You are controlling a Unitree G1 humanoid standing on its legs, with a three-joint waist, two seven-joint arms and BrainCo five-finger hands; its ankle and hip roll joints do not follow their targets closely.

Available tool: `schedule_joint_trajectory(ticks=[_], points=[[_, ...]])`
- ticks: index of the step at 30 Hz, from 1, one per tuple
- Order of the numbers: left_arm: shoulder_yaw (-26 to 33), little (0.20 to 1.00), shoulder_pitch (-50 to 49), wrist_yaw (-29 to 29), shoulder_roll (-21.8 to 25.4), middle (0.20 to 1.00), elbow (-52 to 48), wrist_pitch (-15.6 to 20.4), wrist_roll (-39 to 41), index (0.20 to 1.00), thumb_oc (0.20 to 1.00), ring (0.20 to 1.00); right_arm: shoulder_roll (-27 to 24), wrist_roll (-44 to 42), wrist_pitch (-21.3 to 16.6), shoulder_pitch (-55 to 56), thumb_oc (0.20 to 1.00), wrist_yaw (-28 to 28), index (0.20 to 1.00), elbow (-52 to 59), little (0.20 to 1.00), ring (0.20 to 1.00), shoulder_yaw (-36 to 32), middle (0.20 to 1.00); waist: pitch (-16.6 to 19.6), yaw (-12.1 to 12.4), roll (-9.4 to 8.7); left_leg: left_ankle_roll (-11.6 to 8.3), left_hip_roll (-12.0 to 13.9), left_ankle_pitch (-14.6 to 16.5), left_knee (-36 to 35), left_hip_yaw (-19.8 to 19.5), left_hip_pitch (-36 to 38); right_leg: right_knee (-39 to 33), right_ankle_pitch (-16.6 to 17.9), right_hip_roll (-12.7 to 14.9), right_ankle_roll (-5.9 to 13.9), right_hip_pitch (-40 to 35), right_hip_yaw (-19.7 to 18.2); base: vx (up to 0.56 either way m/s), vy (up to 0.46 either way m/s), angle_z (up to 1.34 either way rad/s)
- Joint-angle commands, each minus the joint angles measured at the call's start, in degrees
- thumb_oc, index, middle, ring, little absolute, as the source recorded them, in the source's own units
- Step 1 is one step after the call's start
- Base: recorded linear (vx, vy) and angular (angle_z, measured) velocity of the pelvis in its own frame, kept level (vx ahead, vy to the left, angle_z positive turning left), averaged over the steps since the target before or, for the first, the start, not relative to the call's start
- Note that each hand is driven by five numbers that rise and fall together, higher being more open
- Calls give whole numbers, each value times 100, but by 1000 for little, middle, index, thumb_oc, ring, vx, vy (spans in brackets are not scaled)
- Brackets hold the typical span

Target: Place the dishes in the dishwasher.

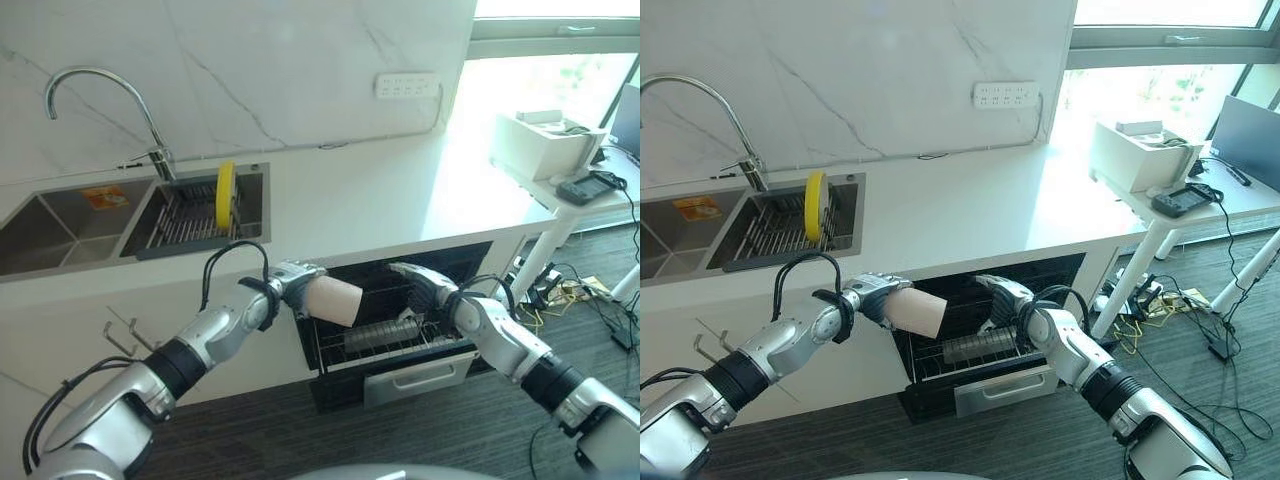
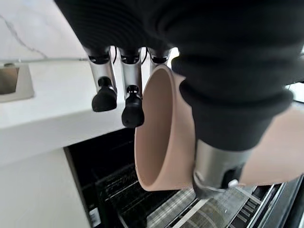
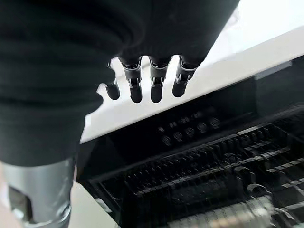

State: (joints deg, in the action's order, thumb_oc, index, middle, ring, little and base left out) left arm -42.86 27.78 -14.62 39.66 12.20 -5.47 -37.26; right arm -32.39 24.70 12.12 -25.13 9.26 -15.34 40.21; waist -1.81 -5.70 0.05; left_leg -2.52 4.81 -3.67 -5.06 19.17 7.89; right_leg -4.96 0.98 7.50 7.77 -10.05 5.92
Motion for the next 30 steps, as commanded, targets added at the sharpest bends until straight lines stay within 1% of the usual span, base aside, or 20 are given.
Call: schedule_joint_trajectory(ticks=[1,3,7,11,14,18,22,27,30], points=[[-104,200,940,-95,-129,200,578,-277,-180,200,200,200,163,455,303,-709,1000,30,1000,-290,1000,1000,265,1000,0,117,-46,25,-78,555,6,-659,195,133,115,-55,181,300,129,0,0,0],[-121,200,980,-166,-263,200,714,-441,-141,200,200,200,363,562,512,-747,1000,-37,1000,-485,1000,1000,372,1000,-5,119,-43,30,-83,557,7,-663,197,134,107,-66,166,296,124,0,0,0],[-103,200,998,-134,-593,200,959,-700,-2,200,200,200,797,762,713,-808,1000,-305,1000,-902,1000,1000,504,1000,-13,154,-21,38,-89,566,10,-698,183,138,77,-83,140,296,126,0,0,0],[-100,200,972,30,-832,200,1106,-762,90,200,200,200,1013,685,660,-831,1000,-515,1000,-1135,1000,1000,670,1000,-11,181,-7,39,-91,574,9,-730,177,134,62,-84,130,286,143,0,0,0],[-11,200,928,111,-882,200,1096,-782,161,200,200,200,1037,668,592,-768,1000,-643,1000,-1204,1000,1000,687,1000,-6,198,-9,44,-96,583,9,-743,171,133,54,-84,125,284,165,0,0,0],[35,200,905,92,-939,200,1054,-840,243,200,200,200,1080,785,657,-708,1000,-743,1000,-1233,1000,1000,727,1000,7,212,-7,48,-103,587,11,-745,164,137,42,-83,121,279,182,0,0,0],[-55,200,931,16,-1076,200,1127,-754,146,200,200,200,1172,862,791,-737,1000,-769,1000,-1339,1000,1000,821,1000,20,212,-14,55,-113,599,11,-746,164,146,37,-74,124,286,200,0,0,0],[-154,200,953,-46,-1161,200,1238,-771,120,200,200,200,1258,937,915,-778,1000,-655,1000,-1419,1000,1000,901,1000,8,196,-16,65,-131,608,13,-756,161,159,35,-76,125,302,179,0,0,0],[-185,200,933,-97,-1171,200,1220,-790,135,200,200,200,1212,967,851,-740,1000,-667,1000,-1319,1000,1000,942,1000,-5,181,-13,72,-133,614,15,-749,168,165,29,-75,126,303,163,0,0,0]])
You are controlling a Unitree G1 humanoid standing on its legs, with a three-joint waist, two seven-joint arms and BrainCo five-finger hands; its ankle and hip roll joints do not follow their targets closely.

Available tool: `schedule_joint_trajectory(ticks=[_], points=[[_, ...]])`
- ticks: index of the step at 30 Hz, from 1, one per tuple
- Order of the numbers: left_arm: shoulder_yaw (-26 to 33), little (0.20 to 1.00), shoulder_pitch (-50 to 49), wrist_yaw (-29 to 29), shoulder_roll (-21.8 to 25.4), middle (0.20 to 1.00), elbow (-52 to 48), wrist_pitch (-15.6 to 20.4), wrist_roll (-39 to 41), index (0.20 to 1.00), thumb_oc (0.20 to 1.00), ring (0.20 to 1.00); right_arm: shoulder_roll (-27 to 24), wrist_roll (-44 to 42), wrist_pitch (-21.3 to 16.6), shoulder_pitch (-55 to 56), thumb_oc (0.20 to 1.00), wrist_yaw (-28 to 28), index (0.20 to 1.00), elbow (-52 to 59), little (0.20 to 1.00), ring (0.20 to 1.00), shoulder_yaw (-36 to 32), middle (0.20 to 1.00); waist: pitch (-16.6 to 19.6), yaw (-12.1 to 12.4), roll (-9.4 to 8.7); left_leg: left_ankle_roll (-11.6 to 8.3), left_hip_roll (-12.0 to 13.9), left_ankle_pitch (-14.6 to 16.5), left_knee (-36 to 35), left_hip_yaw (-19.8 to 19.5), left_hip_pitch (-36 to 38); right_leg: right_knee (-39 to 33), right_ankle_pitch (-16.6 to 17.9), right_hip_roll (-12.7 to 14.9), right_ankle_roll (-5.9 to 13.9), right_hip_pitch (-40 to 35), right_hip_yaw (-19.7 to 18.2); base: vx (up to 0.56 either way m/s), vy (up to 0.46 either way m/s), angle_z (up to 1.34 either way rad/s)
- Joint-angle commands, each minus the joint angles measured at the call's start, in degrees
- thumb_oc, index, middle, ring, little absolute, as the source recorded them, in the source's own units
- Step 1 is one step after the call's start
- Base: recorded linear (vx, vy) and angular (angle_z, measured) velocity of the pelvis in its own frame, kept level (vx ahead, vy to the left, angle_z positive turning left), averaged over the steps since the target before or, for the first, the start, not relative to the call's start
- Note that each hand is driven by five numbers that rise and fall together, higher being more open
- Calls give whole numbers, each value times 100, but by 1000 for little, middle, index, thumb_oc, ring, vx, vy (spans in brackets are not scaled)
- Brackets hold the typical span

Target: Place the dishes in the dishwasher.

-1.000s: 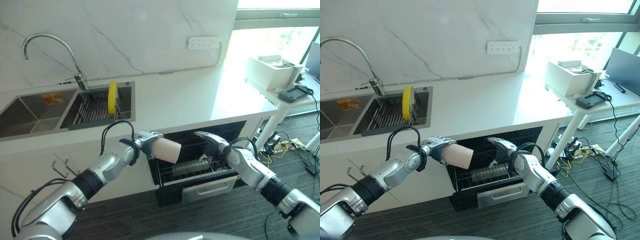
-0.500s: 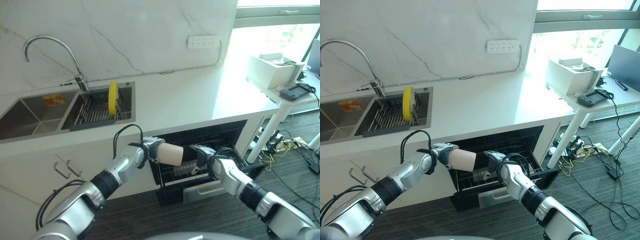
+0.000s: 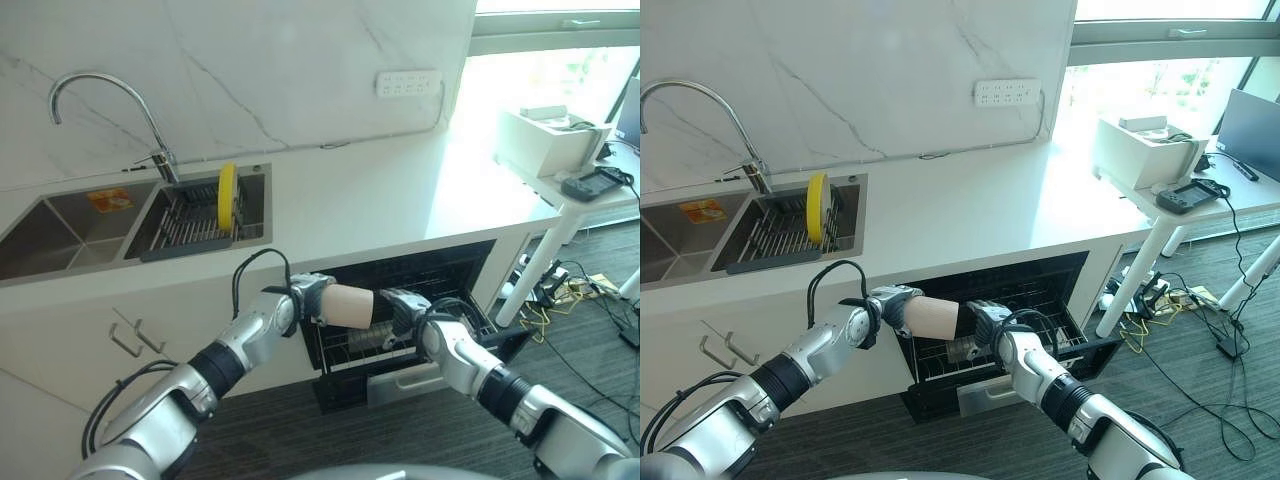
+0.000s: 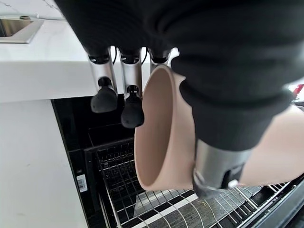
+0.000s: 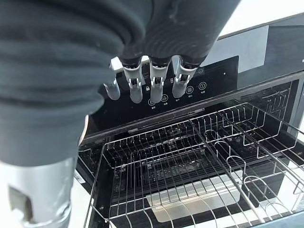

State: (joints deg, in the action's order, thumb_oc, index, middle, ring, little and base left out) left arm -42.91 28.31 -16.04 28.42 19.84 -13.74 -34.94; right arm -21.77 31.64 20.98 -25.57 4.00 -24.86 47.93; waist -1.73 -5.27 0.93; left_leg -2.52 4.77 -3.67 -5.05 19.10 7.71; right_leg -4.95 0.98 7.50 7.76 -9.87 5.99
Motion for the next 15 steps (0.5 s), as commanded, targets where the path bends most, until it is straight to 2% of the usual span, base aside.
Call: schedule_joint_trajectory(ticks=[1,7,15], points=[[-186,200,868,10,-46,200,445,22,-58,200,200,200,134,308,-44,-696,1000,-156,1000,-296,1000,1000,177,1000,-17,134,-100,76,-129,614,15,-736,186,161,31,-74,126,284,153,0,0,0],[-178,200,760,-372,-114,200,452,-218,-186,200,200,200,53,476,87,-678,1000,27,1000,4,1000,1000,136,1000,-39,115,-94,90,-144,620,16,-753,189,184,21,-84,126,301,136,0,0,0],[-146,200,630,-963,-154,200,553,-462,-188,200,200,200,-130,692,328,-594,1000,548,1000,658,1000,1000,80,1000,-47,64,-96,103,-143,620,14,-713,205,169,21,-102,119,302,102,-1,0,0]])
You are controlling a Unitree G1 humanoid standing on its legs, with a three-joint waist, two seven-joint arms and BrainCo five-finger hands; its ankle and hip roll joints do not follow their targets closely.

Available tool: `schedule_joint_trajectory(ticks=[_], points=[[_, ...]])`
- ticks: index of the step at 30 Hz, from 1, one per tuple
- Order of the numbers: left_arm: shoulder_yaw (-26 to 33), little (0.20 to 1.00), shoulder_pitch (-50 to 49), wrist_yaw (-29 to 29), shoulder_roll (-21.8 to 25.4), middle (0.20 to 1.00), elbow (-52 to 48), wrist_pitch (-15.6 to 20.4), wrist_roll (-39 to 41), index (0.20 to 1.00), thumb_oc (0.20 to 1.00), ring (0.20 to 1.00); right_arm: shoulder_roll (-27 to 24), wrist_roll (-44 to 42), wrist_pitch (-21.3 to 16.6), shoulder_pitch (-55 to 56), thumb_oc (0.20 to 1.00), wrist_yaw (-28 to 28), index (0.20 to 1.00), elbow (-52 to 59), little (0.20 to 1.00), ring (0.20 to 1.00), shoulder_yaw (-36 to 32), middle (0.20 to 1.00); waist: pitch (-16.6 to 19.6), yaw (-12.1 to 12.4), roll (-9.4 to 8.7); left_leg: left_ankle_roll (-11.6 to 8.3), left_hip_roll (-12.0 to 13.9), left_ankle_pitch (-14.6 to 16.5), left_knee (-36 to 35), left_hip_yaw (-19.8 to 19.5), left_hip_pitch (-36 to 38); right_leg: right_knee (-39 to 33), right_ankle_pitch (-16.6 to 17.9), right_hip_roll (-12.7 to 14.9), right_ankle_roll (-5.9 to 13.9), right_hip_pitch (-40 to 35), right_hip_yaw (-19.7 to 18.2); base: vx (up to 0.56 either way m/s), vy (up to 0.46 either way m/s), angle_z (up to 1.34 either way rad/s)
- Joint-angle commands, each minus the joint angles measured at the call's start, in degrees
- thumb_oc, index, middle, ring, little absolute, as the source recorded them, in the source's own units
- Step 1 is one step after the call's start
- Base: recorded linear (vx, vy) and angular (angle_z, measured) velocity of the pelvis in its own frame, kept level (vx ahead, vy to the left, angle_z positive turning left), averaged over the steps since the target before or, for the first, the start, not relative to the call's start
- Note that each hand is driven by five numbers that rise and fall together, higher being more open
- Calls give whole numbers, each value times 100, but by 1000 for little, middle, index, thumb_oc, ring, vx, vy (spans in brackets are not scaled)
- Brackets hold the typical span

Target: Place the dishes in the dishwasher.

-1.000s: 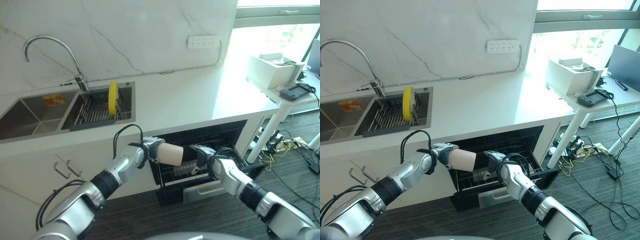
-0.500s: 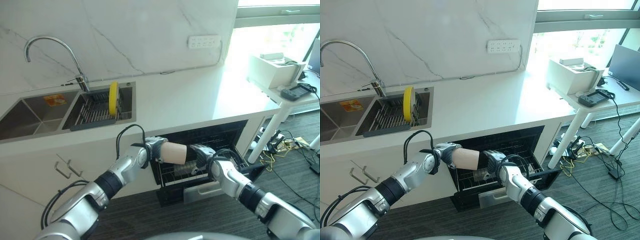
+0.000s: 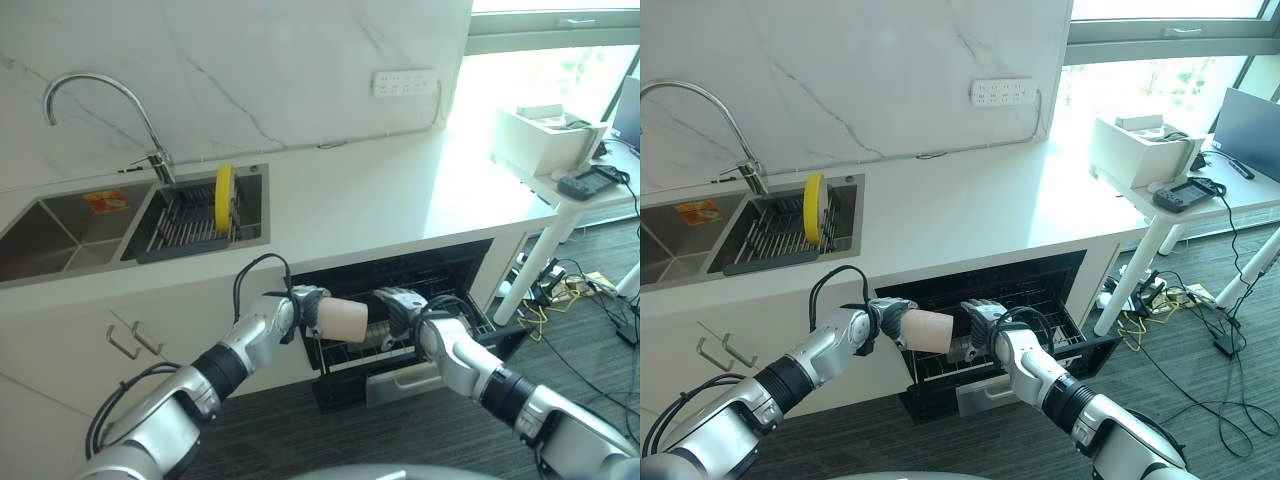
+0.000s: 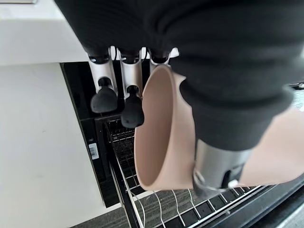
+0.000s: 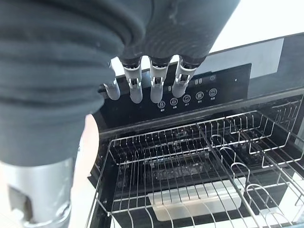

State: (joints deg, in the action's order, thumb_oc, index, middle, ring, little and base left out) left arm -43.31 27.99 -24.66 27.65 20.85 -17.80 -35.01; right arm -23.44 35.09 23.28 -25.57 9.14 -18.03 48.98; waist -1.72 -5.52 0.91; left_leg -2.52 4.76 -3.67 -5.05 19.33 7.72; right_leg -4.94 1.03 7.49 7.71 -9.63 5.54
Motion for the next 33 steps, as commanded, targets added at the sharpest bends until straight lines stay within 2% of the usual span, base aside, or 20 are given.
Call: schedule_joint_trajectory(ticks=[1,9,14,24,33], points=[[-103,200,646,-167,-100,200,472,-84,-176,200,200,200,22,364,102,-581,1000,47,1000,-4,1000,1000,-44,1000,-49,84,-96,104,-139,623,13,-731,208,165,18,-101,124,277,152,0,0,0],[-89,200,702,-202,-230,200,711,-12,24,200,200,200,-23,307,97,-680,1000,560,1000,458,1000,1000,-104,1000,-15,51,-104,103,-133,628,9,-701,223,150,11,-118,109,266,142,0,0,0],[-97,200,728,-178,-325,200,714,9,82,200,200,200,62,271,277,-788,1000,813,1000,683,1000,1000,-100,1000,-6,61,-113,106,-137,632,6,-700,229,145,4,-123,97,254,149,0,0,0],[-125,200,854,-100,-413,200,634,123,202,200,200,200,298,141,523,-1032,1000,1138,1000,847,1000,1000,-62,1000,16,103,-127,108,-134,629,5,-692,227,157,-19,-126,74,251,181,0,0,0],[-59,200,880,-149,-323,200,110,127,167,200,200,200,240,193,503,-818,1000,1180,1000,882,1000,1000,-122,1000,10,101,-141,127,-144,650,5,-680,218,168,-35,-125,77,255,207,0,0,0]])
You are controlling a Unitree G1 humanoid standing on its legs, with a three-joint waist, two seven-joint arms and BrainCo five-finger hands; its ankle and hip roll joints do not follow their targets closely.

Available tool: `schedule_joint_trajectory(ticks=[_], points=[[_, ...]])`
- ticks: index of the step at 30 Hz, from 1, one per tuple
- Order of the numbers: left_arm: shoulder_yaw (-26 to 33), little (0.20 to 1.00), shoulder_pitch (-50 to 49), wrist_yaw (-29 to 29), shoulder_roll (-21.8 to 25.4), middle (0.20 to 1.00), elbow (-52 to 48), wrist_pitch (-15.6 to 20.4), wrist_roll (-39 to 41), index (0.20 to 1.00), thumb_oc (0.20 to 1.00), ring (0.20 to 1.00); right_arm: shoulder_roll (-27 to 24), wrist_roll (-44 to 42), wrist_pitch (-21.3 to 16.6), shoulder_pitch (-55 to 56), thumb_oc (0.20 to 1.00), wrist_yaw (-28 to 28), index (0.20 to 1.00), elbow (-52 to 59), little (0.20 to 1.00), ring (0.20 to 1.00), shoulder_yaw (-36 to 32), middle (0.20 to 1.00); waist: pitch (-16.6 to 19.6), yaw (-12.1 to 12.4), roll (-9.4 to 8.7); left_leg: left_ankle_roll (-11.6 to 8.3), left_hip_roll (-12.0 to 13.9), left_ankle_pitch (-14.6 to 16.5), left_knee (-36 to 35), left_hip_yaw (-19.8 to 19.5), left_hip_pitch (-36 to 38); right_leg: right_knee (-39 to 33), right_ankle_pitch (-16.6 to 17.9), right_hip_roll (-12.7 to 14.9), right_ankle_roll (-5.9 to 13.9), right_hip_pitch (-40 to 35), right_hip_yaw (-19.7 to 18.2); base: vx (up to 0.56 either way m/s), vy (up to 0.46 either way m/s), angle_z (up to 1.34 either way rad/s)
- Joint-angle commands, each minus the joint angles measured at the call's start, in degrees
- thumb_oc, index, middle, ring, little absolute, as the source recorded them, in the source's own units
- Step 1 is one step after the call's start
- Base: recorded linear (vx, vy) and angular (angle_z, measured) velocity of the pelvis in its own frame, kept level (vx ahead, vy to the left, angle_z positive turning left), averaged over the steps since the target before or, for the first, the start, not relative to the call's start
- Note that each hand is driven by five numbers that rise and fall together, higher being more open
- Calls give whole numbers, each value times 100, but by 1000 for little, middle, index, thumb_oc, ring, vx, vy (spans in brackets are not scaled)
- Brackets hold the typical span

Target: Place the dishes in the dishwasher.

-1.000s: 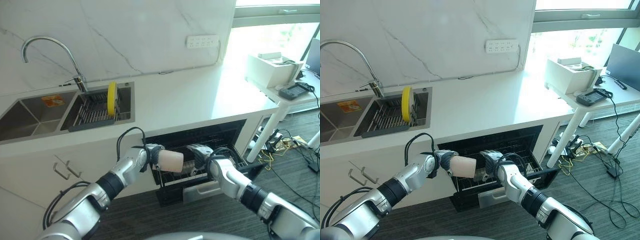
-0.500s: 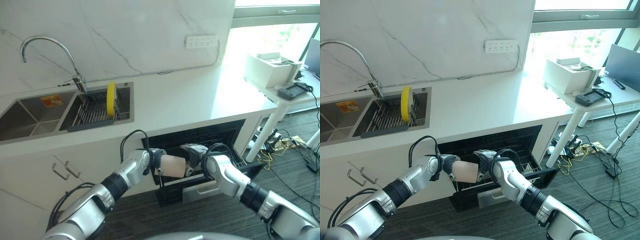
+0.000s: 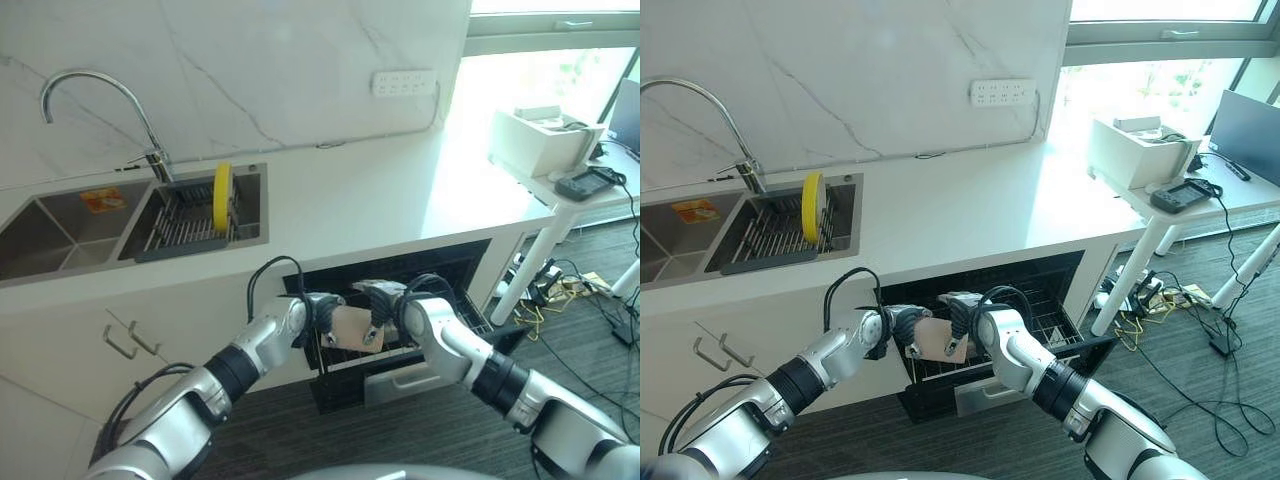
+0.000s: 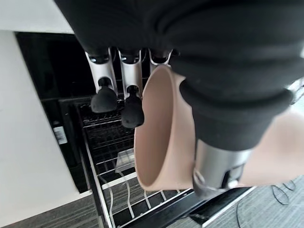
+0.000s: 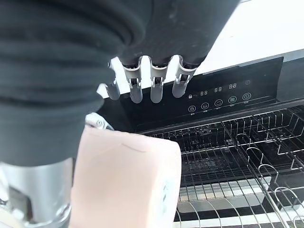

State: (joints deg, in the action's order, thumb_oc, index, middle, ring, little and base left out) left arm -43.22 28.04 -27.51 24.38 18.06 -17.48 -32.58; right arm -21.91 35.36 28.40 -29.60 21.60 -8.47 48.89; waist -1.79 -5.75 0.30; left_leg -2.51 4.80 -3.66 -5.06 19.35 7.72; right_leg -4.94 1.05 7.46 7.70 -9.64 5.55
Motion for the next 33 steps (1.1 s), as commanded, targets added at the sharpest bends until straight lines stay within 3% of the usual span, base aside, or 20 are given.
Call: schedule_joint_trajectory(ticks=[1,14,28,33], points=[[-77,200,882,144,23,200,339,64,-76,200,200,200,75,165,-25,-377,1000,-91,1000,-115,1000,1000,-83,1000,8,117,-75,128,-148,651,6,-680,216,180,-39,-120,80,269,205,0,0,0],[66,200,848,175,260,200,-42,77,-328,200,200,200,-125,315,-173,61,1000,-283,1000,-315,1000,1000,-59,1000,-48,83,-31,139,-153,656,12,-651,223,234,-73,-124,80,275,220,0,0,0],[-23,200,934,378,136,200,-64,181,-1,200,200,200,212,143,-366,217,1000,-1246,1000,-1383,1000,1000,273,1000,-58,170,-19,135,-171,672,20,-704,215,242,-85,-110,80,247,337,0,0,0],[-52,200,846,284,171,200,-50,217,-215,200,200,200,41,89,-562,422,1000,-1556,1000,-1386,1000,1000,208,1000,-64,129,-27,134,-170,678,20,-693,208,241,-81,-118,103,262,332,0,0,0]])
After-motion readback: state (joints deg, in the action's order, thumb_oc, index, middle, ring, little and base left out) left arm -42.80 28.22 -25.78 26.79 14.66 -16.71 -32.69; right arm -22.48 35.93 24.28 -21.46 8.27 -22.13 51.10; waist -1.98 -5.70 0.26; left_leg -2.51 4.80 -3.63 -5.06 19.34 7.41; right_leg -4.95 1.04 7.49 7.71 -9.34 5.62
